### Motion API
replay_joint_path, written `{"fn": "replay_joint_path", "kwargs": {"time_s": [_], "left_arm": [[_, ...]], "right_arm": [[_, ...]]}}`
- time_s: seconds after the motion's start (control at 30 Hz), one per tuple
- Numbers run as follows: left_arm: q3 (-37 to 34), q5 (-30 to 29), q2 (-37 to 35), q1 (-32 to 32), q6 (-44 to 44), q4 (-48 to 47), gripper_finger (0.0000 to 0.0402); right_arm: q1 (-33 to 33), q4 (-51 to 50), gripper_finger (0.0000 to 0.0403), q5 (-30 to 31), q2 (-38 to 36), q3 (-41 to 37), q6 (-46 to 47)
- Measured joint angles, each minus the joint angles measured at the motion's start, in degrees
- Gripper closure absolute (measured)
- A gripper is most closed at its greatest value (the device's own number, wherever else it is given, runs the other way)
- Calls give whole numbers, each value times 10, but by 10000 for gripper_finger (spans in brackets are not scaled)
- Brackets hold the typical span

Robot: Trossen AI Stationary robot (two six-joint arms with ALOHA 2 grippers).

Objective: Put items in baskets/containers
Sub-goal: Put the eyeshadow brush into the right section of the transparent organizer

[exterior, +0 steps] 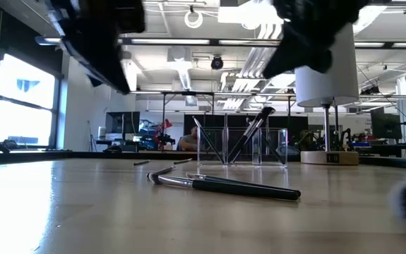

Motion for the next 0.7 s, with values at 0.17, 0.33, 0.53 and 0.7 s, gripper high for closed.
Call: {"fn": "replay_joint_path", "kwargs": {"time_s": [0.17, 0.33, 0.53, 0.7], "left_arm": [[-115, -33, -142, -34, -32, 1, 401], [-184, -52, -263, -66, -47, -11, 401], [-216, -95, -360, -86, -63, -30, 401], [-221, -101, -389, -85, -63, -45, 401]], "right_arm": [[-30, -131, 403, -73, 145, 198, 23], [-43, -282, 403, -110, 274, 377, 71], [-49, -399, 397, -159, 399, 530, 82], [-56, -412, 370, -197, 473, 594, 92]]}}
